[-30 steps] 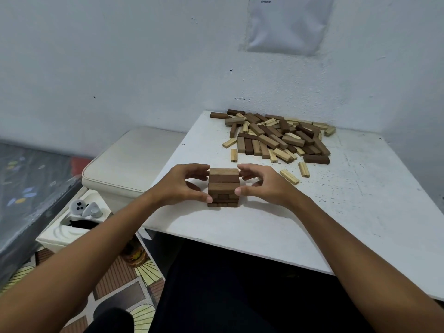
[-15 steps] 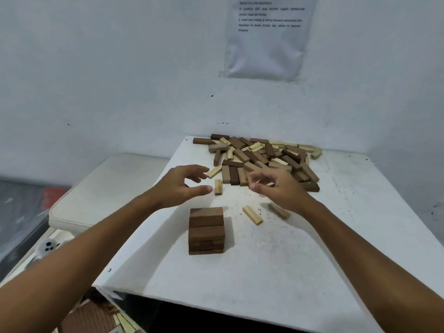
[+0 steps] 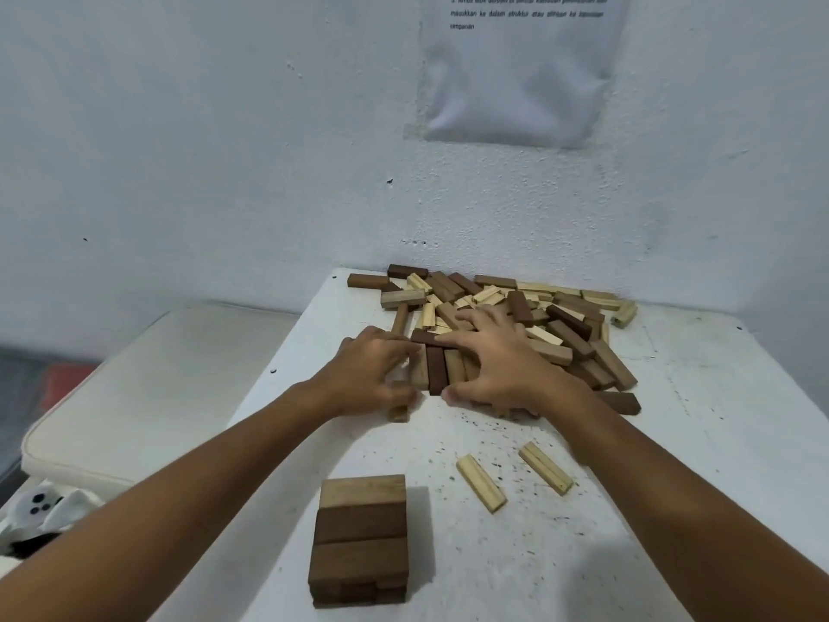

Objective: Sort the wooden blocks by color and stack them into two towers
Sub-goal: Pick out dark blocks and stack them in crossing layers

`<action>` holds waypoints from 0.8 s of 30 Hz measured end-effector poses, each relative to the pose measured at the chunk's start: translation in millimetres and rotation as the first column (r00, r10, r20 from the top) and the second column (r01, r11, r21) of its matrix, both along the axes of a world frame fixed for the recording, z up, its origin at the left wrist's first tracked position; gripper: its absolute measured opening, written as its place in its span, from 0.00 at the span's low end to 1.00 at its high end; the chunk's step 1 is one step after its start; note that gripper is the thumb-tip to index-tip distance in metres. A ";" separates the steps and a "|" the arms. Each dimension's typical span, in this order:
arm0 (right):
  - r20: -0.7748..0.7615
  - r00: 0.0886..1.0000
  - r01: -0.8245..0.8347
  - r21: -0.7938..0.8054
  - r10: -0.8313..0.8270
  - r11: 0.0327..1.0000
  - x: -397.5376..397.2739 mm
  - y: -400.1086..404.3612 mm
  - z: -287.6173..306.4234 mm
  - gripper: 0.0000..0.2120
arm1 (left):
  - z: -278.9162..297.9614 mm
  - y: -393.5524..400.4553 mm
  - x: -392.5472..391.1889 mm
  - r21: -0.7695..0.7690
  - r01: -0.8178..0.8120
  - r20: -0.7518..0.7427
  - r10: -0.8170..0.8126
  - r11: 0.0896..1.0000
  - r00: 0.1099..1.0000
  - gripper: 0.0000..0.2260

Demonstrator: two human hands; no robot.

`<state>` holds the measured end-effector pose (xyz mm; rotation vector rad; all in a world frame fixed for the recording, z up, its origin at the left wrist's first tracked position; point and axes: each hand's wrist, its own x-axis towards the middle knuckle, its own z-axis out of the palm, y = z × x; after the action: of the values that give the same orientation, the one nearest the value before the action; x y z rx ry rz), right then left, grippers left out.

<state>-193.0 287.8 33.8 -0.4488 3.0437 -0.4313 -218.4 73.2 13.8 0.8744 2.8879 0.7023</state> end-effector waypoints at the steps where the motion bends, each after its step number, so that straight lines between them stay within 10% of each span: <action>1: 0.021 1.000 -0.016 0.051 0.015 0.999 -4.3 -3.7 -2.5 0.39 | -2.1 -0.4 -1.2 0.013 -0.004 0.004 0.004 1.000 1.000 0.34; 11: 0.064 0.997 -0.042 -0.013 0.042 0.999 -17.8 -10.6 -10.7 0.36 | -5.1 -0.8 -10.6 0.122 -0.026 0.000 0.026 0.992 1.000 0.35; 19: 0.077 0.993 0.116 -0.539 -0.089 0.834 -5.7 12.4 13.2 0.30 | -4.0 -3.4 -4.1 0.254 -0.035 0.018 0.031 0.966 0.999 0.33; 24: 0.031 0.987 0.157 -0.438 -0.160 0.885 -3.2 31.1 16.1 0.22 | -4.8 -5.4 -3.8 0.265 -0.024 0.008 0.023 0.964 1.000 0.33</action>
<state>-196.2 318.9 49.9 -0.2064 2.9834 -1.1426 -222.2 67.8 9.0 0.8601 2.8464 1.1117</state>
